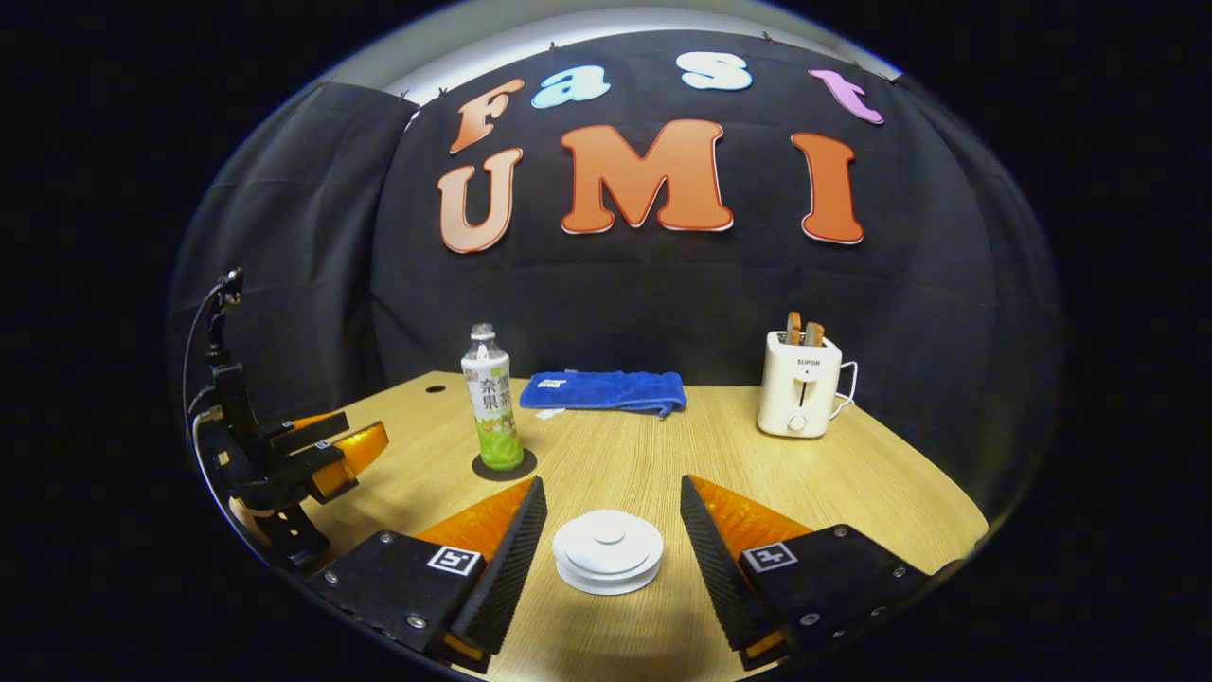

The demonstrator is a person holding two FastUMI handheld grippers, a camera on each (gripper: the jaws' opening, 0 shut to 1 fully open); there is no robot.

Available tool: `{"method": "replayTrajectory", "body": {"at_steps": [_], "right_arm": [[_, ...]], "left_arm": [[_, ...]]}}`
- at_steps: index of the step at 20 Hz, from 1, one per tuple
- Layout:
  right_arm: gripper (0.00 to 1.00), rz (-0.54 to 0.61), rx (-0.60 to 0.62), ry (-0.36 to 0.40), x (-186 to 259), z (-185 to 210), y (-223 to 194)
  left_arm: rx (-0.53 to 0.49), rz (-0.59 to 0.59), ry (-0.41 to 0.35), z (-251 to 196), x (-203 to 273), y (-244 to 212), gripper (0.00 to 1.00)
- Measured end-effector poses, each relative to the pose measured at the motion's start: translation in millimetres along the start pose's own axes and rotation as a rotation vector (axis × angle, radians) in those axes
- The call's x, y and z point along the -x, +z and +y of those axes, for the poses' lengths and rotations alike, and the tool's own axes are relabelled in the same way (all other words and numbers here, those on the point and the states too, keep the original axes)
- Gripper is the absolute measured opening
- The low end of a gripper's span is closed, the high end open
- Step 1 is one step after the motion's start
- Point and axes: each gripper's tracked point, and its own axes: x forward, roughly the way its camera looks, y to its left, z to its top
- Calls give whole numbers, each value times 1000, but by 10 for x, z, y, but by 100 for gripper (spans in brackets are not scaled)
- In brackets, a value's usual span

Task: Open the teacup lid with one hand, grasp the water bottle and pour water into the teacup with the other hand; after pouring, place the water bottle on the coaster and then close the teacup lid.

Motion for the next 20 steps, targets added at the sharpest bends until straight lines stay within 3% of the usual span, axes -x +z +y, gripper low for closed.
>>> {"method": "replayTrajectory", "body": {"at_steps": [4,20], "right_arm": [[97,-58,16,-51,108,-130,155],[97,-51,3,-127,168,-415,145]], "left_arm": [[-25,-27,-7,-22,67,102,95],[-21,-63,-7,-17,196,225,95]]}}
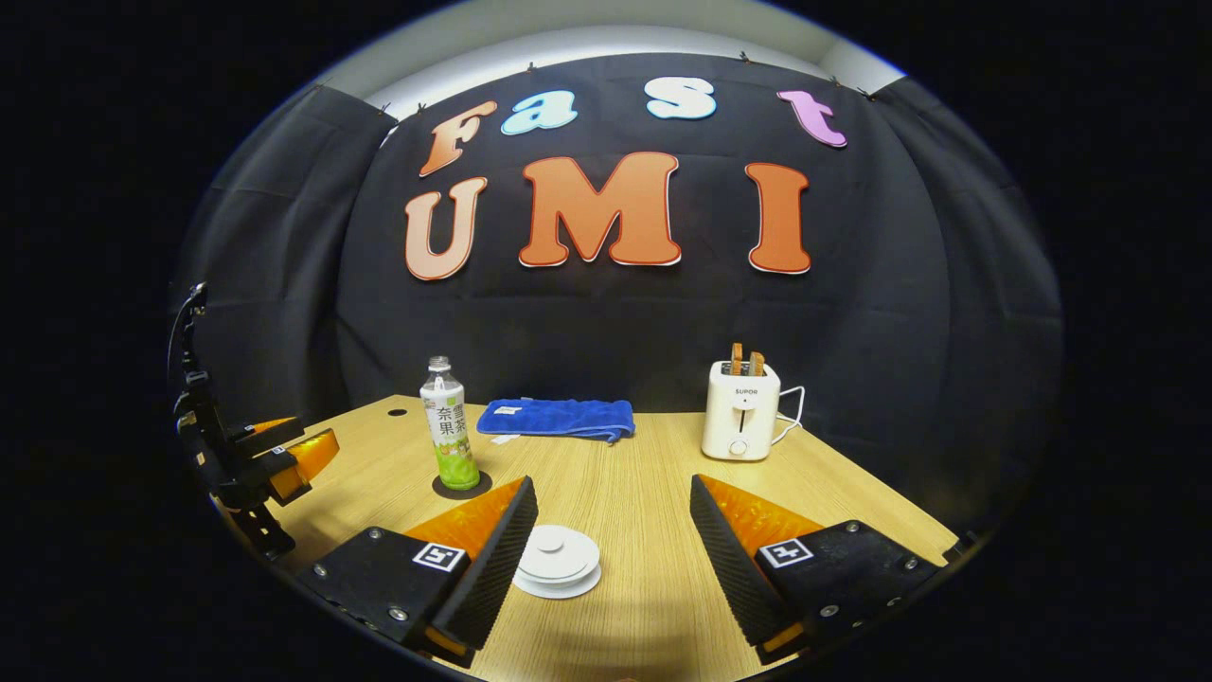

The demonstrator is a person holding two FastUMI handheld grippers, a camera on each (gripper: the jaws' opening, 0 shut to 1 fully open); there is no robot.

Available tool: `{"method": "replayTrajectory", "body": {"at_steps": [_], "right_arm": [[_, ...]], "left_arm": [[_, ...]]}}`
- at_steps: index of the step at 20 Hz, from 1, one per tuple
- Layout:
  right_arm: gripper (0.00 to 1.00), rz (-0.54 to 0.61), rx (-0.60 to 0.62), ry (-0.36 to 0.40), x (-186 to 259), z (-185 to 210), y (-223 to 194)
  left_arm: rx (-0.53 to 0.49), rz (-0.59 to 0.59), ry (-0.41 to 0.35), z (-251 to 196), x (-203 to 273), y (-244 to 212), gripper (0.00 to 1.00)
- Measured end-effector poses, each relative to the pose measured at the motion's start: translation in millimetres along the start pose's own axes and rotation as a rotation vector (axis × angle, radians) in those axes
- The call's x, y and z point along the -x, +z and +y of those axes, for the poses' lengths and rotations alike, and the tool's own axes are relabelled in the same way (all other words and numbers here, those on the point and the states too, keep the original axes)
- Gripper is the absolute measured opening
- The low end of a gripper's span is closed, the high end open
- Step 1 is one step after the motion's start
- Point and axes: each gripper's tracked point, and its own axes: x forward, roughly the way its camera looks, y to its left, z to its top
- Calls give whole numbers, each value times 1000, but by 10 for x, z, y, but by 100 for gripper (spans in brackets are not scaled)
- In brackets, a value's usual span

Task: Open the teacup lid with one hand, grasp the water bottle and pour water into the teacup with the other hand; after pouring, place the water bottle on the coaster and then close the teacup lid.

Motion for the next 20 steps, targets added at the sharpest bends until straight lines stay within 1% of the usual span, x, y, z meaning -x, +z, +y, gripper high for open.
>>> {"method": "replayTrajectory", "body": {"at_steps": [1,2,3,4,8,10,11,15,16,19,20], "right_arm": [[97,-1,0,-1,8,-2,3],[97,-1,0,-1,10,0,7],[97,-2,1,-1,16,7,6],[97,-3,2,0,18,13,13],[97,-2,6,4,17,38,12],[97,-2,6,4,22,41,10],[97,-1,6,4,27,36,12],[97,0,6,2,28,46,12],[97,-1,5,2,26,40,11],[97,0,6,1,25,40,15],[97,0,6,1,27,45,9]], "left_arm": [[1,0,-2,-12,1,9,95],[2,0,-4,-11,6,1,98],[3,0,-5,-12,4,4,95],[3,-1,-4,-7,3,7,98],[0,-8,0,4,14,32,98],[0,-8,1,4,19,31,98],[1,-7,0,-2,13,26,95],[1,2,-1,5,15,4,95],[2,3,2,16,5,4,98],[6,-1,4,27,6,11,98],[6,-3,3,29,10,20,95]]}}
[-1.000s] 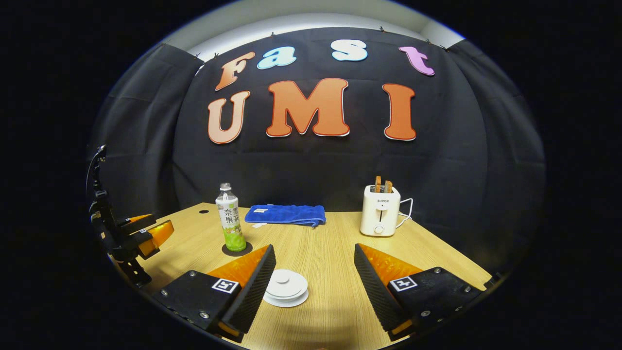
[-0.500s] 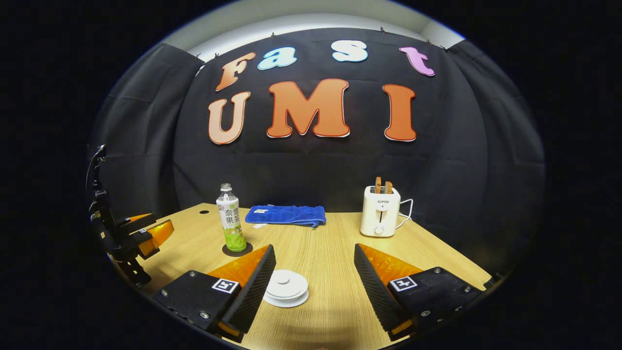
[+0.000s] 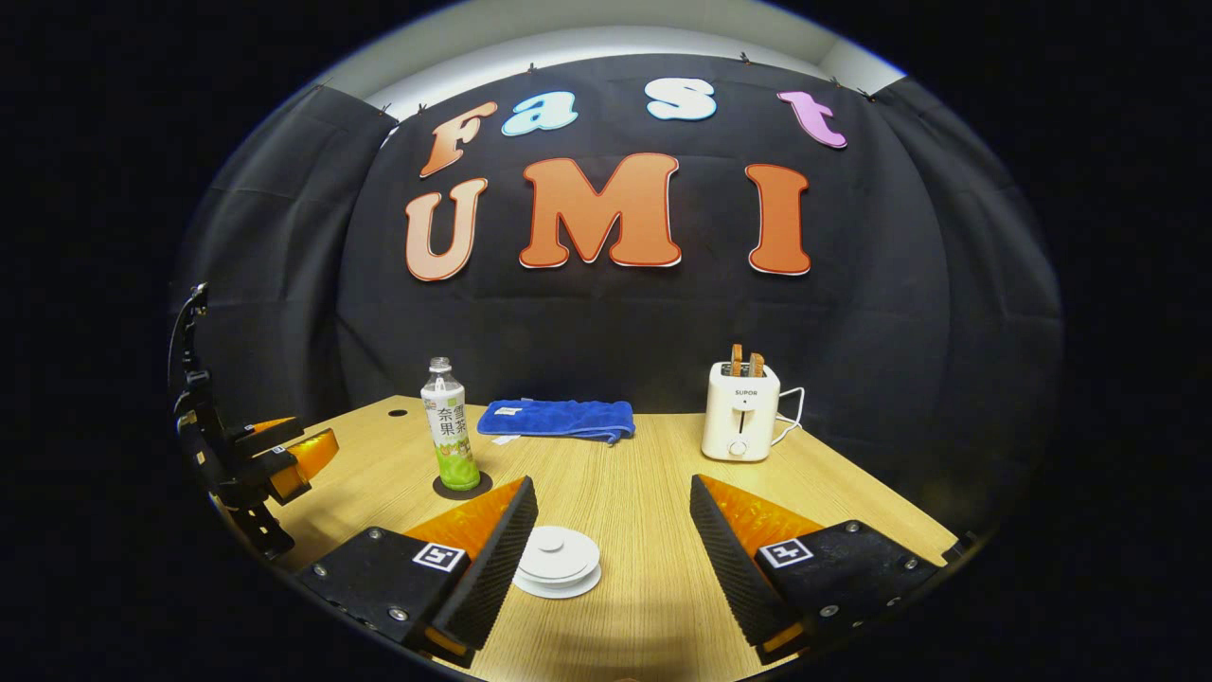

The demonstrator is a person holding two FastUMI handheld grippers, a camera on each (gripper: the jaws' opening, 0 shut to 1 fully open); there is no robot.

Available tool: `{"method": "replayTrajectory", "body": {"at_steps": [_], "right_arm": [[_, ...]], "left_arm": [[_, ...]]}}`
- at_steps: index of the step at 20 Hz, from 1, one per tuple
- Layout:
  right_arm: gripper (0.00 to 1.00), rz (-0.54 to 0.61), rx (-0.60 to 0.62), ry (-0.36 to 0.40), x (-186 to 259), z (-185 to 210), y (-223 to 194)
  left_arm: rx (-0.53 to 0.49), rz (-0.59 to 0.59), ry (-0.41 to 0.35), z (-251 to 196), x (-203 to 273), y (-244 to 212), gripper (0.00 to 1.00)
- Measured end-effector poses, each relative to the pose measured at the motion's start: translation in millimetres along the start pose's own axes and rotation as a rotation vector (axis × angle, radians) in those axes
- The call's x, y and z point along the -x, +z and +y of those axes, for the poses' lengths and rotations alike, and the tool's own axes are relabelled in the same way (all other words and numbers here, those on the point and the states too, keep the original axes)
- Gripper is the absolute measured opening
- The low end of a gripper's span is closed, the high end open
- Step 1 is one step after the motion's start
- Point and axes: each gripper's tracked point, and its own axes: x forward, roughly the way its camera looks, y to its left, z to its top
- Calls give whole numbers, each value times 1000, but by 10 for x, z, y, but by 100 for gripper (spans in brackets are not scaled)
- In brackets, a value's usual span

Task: Open the teacup lid with one hand, grasp the water bottle and pour water into the teacup with the other hand; after pouring, place the water bottle on the coaster and then close the teacup lid.

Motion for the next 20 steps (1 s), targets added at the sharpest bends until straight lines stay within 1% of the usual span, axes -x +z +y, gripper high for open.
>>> {"method": "replayTrajectory", "body": {"at_steps": [15,16,17,19,20], "right_arm": [[97,-1,2,0,13,14,10],[97,-1,2,0,10,12,1],[97,-2,2,0,13,12,5],[97,-1,1,0,15,16,-1],[97,0,1,0,10,10,3]], "left_arm": [[0,3,-7,-32,0,-11,95],[0,4,-7,-30,3,-12,98],[2,5,-7,-29,5,-16,95],[3,6,-6,-27,6,-11,95],[2,5,-5,-22,3,-15,98]]}}
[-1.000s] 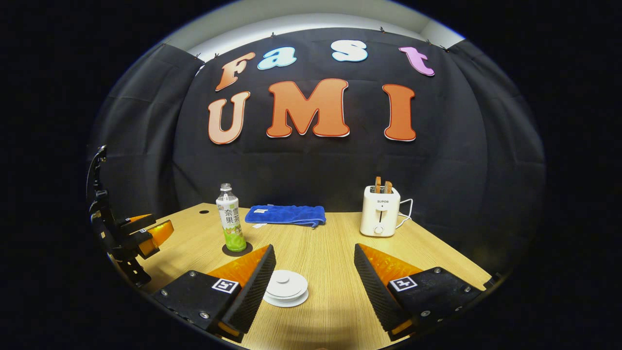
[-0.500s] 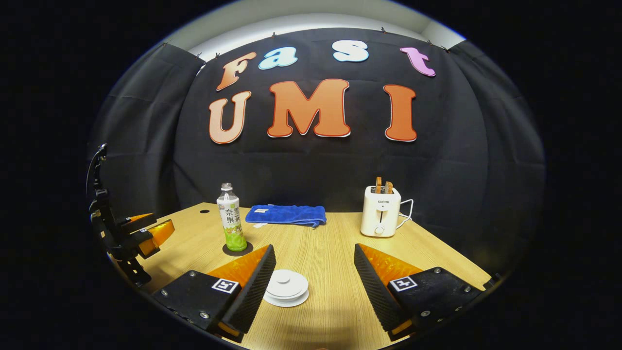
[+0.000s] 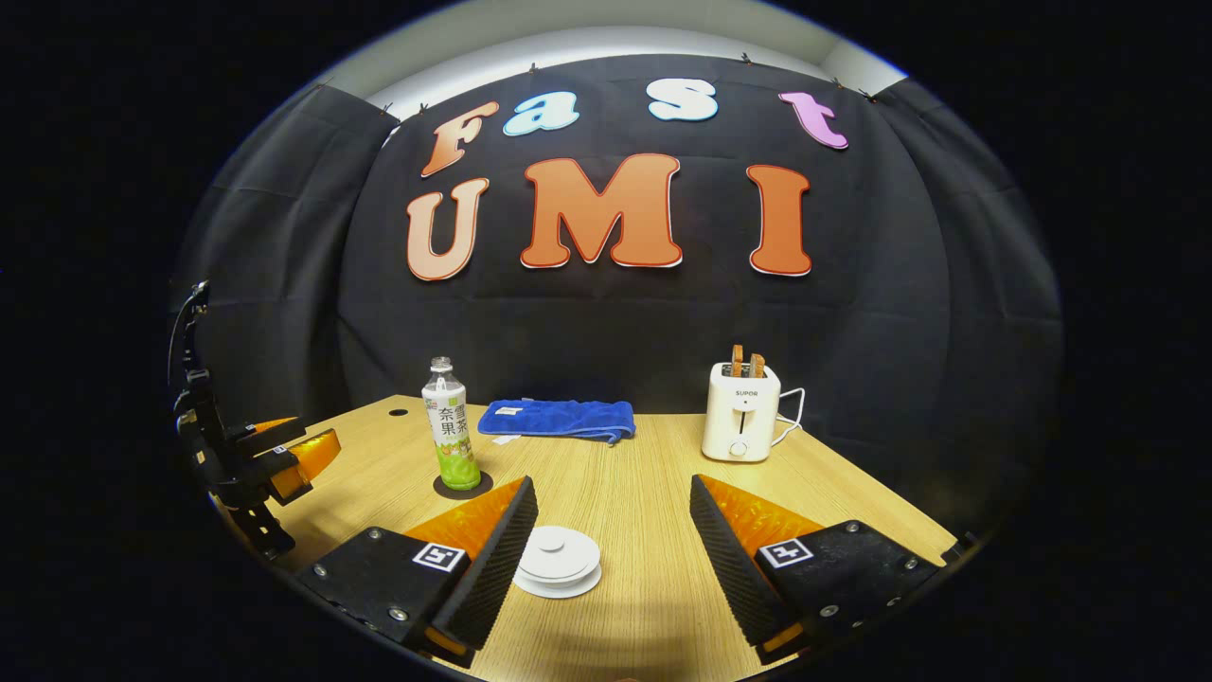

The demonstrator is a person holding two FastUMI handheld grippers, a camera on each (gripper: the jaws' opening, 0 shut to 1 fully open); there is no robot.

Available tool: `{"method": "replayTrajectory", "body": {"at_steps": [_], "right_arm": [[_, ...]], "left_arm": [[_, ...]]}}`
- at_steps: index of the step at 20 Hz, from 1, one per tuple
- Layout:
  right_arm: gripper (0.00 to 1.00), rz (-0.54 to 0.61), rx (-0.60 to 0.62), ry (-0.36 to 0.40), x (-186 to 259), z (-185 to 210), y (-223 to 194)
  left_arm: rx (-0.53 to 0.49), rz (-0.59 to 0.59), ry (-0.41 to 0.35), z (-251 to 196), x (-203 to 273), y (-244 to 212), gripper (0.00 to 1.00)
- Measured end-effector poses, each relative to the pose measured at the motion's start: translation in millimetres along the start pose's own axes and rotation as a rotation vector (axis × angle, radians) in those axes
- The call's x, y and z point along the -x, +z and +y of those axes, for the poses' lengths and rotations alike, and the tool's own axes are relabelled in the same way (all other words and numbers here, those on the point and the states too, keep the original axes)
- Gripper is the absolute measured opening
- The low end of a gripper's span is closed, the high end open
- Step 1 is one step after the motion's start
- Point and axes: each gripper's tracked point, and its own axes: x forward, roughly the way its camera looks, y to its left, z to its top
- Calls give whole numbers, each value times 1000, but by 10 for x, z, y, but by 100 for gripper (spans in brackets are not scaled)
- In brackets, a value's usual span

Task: Open the teacup lid with one hand, grasp the water bottle and pour water into the teacup with the other hand; after pouring, place the water bottle on the coaster and then close the teacup lid.

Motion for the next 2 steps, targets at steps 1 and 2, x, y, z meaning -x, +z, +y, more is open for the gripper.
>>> {"method": "replayTrajectory", "body": {"at_steps": [1,2], "right_arm": [[97,0,0,0,4,4,3],[97,-1,0,0,2,5,6]], "left_arm": [[-1,-1,1,3,1,7,98],[-1,-3,2,6,5,8,95]]}}
